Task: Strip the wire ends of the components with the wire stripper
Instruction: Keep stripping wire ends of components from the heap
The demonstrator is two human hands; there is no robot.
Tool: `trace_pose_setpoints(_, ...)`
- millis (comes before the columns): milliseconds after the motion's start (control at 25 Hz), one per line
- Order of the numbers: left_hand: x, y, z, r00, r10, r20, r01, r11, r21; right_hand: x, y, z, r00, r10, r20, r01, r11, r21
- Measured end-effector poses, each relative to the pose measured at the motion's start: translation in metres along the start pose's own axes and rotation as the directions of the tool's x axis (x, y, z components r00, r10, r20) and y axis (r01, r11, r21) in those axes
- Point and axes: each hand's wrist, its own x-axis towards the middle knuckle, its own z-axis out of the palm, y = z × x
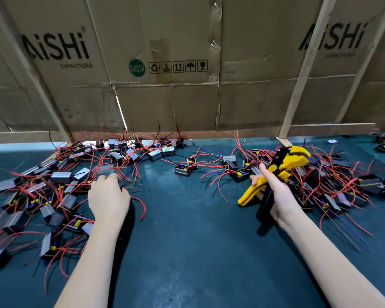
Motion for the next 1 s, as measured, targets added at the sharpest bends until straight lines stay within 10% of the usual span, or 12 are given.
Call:
trace_pose_setpoints(320, -0.021, 0.038, -0.017, 0.98, 0.174, -0.093, -0.194, 0.762, -0.618, -0.023, -0.014, 0.004, 0.94, -0.105, 0.326, 0.215, 0.922, -0.323)
trace_pose_setpoints(520, -0.055, 0.079, -0.011, 0.9, 0.369, 0.231, 0.096, 0.35, -0.932, -0.034, -0.014, 0.009, 0.853, 0.047, 0.519, 0.205, 0.886, -0.416)
trace_pose_setpoints(640, -0.065, 0.087, -0.009, 0.846, 0.42, 0.329, 0.227, 0.275, -0.934, -0.033, -0.011, 0.015, 0.904, -0.075, 0.421, 0.293, 0.827, -0.481)
trace_pose_setpoints(800, -0.071, 0.09, -0.01, 0.791, 0.455, 0.409, 0.326, 0.252, -0.911, -0.024, -0.008, 0.004, 0.908, -0.413, 0.071, 0.284, 0.482, -0.829)
trace_pose_setpoints(1000, -0.075, 0.092, -0.008, 0.751, 0.521, 0.405, 0.302, 0.274, -0.913, -0.019, -0.003, -0.004, 0.828, -0.556, 0.068, 0.111, 0.044, -0.993)
